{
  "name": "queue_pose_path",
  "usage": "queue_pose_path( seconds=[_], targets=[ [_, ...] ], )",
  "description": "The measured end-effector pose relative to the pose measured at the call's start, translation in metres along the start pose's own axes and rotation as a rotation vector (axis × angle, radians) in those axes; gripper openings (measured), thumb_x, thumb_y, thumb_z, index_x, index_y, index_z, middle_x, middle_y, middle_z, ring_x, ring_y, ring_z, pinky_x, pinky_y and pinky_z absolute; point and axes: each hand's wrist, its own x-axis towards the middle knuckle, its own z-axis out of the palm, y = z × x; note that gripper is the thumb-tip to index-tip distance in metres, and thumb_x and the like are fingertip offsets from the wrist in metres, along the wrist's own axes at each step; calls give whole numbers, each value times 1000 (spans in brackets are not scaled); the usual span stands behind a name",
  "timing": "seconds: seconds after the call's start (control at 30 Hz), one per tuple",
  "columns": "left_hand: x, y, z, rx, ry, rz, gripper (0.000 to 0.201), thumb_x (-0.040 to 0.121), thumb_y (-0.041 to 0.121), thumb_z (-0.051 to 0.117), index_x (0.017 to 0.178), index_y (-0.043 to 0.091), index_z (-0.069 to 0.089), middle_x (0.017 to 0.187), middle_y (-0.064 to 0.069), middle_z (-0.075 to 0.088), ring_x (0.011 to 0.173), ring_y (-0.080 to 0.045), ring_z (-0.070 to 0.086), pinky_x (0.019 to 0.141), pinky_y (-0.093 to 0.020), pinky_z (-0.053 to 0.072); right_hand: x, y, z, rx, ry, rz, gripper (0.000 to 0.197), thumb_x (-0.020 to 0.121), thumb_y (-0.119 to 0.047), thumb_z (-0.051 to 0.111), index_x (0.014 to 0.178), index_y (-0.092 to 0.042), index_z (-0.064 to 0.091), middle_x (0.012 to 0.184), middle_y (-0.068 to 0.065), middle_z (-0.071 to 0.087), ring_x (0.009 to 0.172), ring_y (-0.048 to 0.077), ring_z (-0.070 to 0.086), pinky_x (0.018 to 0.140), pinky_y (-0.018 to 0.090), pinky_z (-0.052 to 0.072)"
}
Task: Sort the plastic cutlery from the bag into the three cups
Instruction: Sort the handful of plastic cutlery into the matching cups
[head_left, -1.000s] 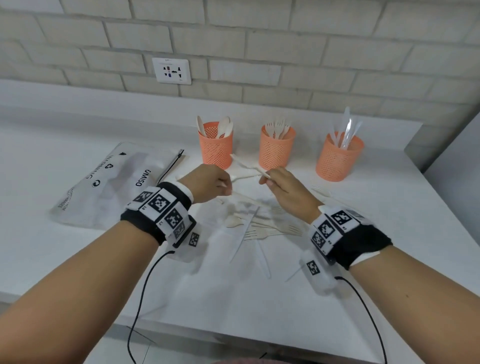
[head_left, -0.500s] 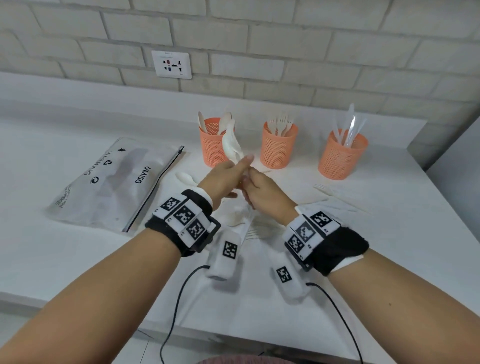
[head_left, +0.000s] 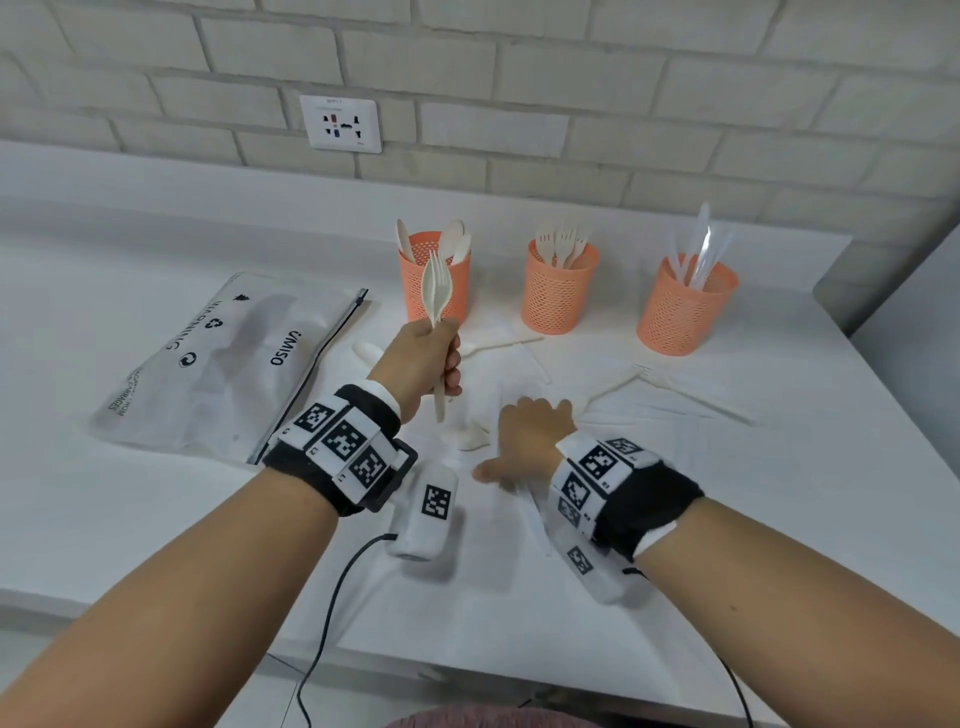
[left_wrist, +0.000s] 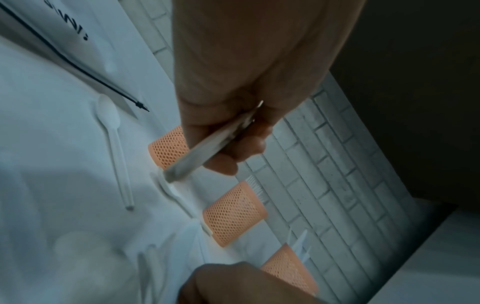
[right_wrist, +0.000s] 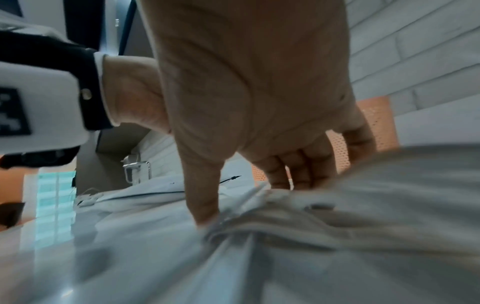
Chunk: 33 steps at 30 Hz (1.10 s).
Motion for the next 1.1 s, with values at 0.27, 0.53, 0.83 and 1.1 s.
queue_pose_path(
  seconds=[0.27, 0.53, 0.83, 1.1],
  targets=[
    [0, -1, -5, 24, -7, -7, 30, 98, 25, 39, 71, 13, 40, 57, -2, 39, 45, -15, 40, 52, -27, 47, 4, 13, 0, 224, -95, -87, 12, 88, -17, 52, 86, -8, 45, 90, 7, 49, 79, 24, 50, 59, 27, 37],
    [3, -5, -6, 45, 2, 8, 30, 98, 26, 40, 70, 13, 41, 57, -1, 37, 45, -14, 36, 50, -24, 41, 6, 20, -5, 287, -14, -127, 27, 94, -6, 39, 119, 3, 37, 113, 21, 55, 88, 29, 52, 71, 31, 34],
    [11, -12, 19, 65, -28, 75, 53, 73, 58, 65, 91, 9, 53, 65, 3, 42, 54, -12, 39, 55, -24, 38, 6, 29, -48, 974, 341, -196, 29, 95, -10, 35, 124, -10, 41, 86, 16, 60, 62, 19, 55, 57, 33, 47],
    [22, 4, 56, -267, 44, -46, 39, 90, 35, 53, 113, 3, 55, 102, -16, 66, 91, -23, 65, 77, -32, 54, 7, 16, -50, 915, 401, -291, 43, 79, -7, 57, 121, -5, 50, 112, 18, 57, 104, 28, 59, 89, 40, 52]
  ],
)
